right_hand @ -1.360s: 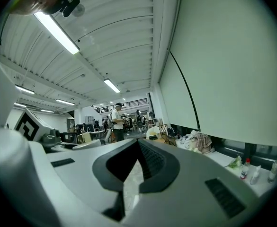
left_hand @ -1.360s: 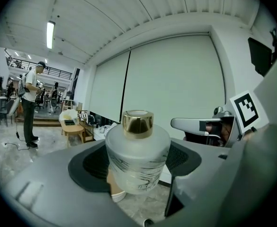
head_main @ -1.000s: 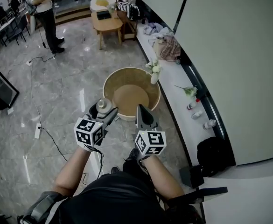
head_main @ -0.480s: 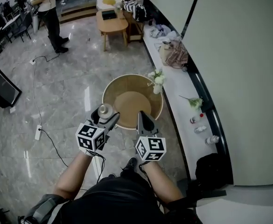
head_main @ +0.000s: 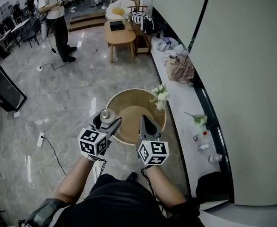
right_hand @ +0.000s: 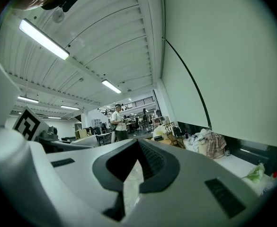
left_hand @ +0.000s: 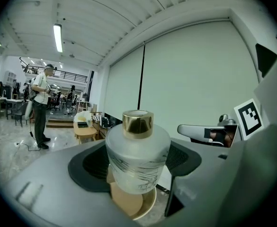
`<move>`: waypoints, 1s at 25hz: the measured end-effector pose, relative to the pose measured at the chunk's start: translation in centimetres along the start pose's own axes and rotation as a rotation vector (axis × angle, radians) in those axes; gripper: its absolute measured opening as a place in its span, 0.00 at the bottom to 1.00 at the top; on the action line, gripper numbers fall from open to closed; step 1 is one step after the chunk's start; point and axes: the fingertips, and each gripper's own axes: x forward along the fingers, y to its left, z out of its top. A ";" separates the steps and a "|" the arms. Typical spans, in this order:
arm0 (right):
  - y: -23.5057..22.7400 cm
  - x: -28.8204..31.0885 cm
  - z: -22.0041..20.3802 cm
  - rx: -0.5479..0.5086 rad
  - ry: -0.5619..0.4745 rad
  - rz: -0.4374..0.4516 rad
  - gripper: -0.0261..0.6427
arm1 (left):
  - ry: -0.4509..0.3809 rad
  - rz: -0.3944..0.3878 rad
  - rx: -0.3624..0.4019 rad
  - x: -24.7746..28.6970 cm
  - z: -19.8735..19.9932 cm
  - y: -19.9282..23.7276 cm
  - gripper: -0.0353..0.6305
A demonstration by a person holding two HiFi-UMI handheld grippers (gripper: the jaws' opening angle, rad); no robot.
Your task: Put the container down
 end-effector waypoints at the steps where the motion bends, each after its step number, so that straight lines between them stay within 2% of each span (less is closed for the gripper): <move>1: -0.4 0.1 0.1 0.002 -0.002 -0.001 0.05 | -0.002 0.000 0.005 0.3 0.1 -0.1 0.56; 14: -2.3 3.2 -1.4 0.021 0.035 0.008 0.05 | 0.036 0.007 -0.031 3.8 -1.1 1.8 0.56; 25: -5.1 9.7 -1.6 0.018 0.044 -0.051 0.05 | 0.050 -0.058 -0.032 10.1 -0.5 5.8 0.56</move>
